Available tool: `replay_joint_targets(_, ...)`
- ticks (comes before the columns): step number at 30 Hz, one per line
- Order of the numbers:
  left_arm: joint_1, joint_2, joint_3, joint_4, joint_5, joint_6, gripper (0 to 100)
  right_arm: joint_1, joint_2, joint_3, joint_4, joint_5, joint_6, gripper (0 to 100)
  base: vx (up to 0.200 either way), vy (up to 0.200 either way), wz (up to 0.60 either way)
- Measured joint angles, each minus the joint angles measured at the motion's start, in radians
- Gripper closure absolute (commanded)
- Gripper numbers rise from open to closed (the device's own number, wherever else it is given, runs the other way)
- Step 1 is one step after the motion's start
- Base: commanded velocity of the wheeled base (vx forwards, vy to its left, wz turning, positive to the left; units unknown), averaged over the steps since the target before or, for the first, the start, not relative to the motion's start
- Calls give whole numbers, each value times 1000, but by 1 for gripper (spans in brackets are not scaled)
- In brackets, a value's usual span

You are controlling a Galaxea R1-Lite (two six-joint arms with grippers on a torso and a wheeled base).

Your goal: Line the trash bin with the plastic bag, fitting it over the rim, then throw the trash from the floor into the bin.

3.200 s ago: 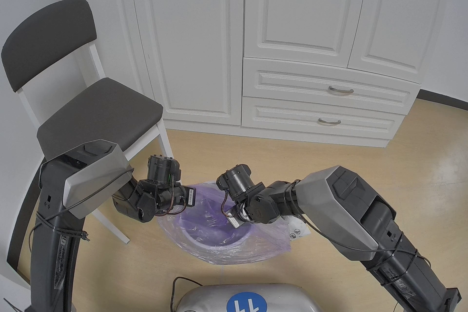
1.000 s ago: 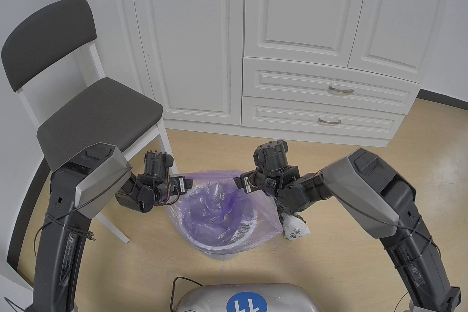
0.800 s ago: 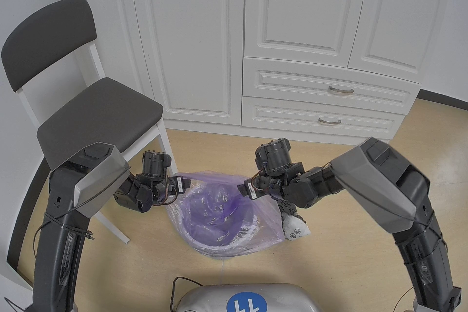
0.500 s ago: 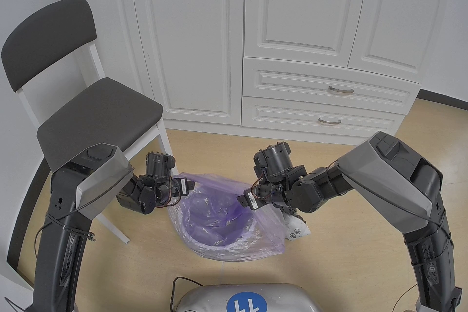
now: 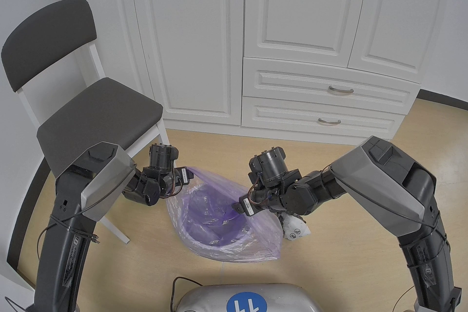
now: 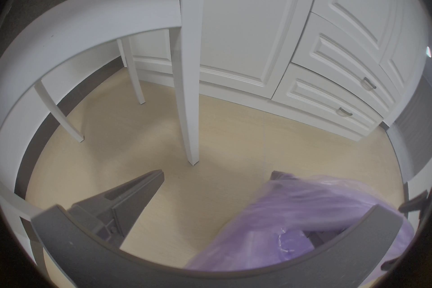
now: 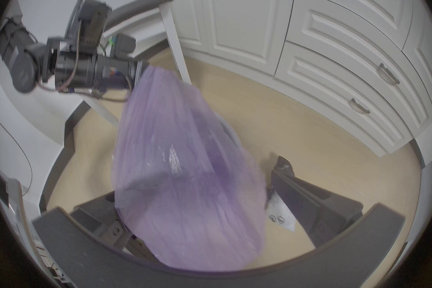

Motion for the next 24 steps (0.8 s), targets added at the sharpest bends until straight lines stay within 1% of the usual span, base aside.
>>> replay_joint_targets(4, 1, 27, -105, 109, 52, -45, 0, -27, -14, 30, 24, 4, -29, 0, 0, 0, 0)
replay_joint_targets(8, 2, 55, -212, 234, 94, -93, 0, -71, -26, 49, 34, 12, -44, 0, 0, 0, 0)
replay_joint_targets(10, 2, 69, -252, 270, 110, -112, 0, -93, -32, 56, 36, 21, -48, 0, 0, 0, 0)
replay_joint_targets(15, 7, 92, -290, 297, 116, -120, 0, -136, -50, 84, 31, 71, -51, 0, 0, 0, 0)
replay_joint_targets(21, 7, 101, -298, 322, 117, -120, 0, -154, -60, 93, 12, 74, -44, 0, 0, 0, 0)
replay_joint_targets(24, 10, 99, -289, 327, 118, -120, 0, -159, -47, 73, -42, 69, -34, 0, 0, 0, 0)
